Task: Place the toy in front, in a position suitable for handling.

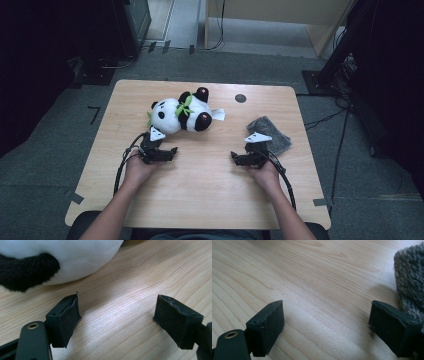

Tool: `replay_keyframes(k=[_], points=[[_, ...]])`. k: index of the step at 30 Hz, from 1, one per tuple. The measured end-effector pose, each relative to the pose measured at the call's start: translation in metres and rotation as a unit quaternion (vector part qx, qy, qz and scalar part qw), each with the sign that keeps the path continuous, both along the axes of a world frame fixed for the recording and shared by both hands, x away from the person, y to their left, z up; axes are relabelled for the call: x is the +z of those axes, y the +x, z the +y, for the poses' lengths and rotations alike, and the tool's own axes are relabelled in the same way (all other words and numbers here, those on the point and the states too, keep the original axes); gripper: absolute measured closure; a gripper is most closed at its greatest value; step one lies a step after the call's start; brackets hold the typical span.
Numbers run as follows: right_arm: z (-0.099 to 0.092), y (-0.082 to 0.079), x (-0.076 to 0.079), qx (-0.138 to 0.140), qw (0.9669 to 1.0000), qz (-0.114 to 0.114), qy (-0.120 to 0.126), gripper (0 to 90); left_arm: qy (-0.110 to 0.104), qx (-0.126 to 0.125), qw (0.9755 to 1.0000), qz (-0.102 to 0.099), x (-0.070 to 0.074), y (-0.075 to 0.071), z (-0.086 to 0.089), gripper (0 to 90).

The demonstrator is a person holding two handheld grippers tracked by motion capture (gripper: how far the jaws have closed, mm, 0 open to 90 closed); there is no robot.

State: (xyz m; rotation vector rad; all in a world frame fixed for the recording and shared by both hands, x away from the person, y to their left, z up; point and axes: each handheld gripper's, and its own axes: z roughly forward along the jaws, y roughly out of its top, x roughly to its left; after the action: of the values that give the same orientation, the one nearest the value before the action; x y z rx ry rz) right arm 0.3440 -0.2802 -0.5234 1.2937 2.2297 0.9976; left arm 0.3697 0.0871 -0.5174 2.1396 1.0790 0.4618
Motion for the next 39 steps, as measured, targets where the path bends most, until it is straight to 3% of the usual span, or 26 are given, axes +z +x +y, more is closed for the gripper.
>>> replay_keyframes(k=[14,17,22,28,29,33,39], points=[[0.0,0.001,0.0,-0.005,1.0,0.002,-0.001,10.8,0.0,-0.003,1.0,0.001,0.0,0.0,-0.001,19.4],[0.0,0.0,0.0,-0.006,1.0,0.002,-0.001,10.7,-0.001,-0.012,0.9999,0.001,0.002,-0.001,-0.001,30.7],[0.0,0.0,0.0,-0.006,1.0,0.002,-0.002,10.8,-0.009,-0.023,0.9996,0.015,0.006,0.001,-0.001,32.6],[0.0,0.0,0.002,-0.008,0.9999,0.007,-0.004,14.8,-0.023,-0.039,0.9989,0.008,0.018,0.0,0.002,34.5],[0.001,0.001,0.002,-0.009,0.9999,0.009,-0.005,16.1,-0.034,-0.042,0.9985,0.009,0.026,0.0,0.004,35.7],[0.001,0.001,0.004,-0.007,0.9999,0.007,-0.009,20.0,-0.048,-0.048,0.9976,0.011,0.035,0.001,0.005,36.7],[-0.001,0.001,0.005,-0.005,0.9999,0.013,-0.002,21.8,-0.051,-0.058,0.997,-0.002,0.05,0.005,0.003,36.5]])
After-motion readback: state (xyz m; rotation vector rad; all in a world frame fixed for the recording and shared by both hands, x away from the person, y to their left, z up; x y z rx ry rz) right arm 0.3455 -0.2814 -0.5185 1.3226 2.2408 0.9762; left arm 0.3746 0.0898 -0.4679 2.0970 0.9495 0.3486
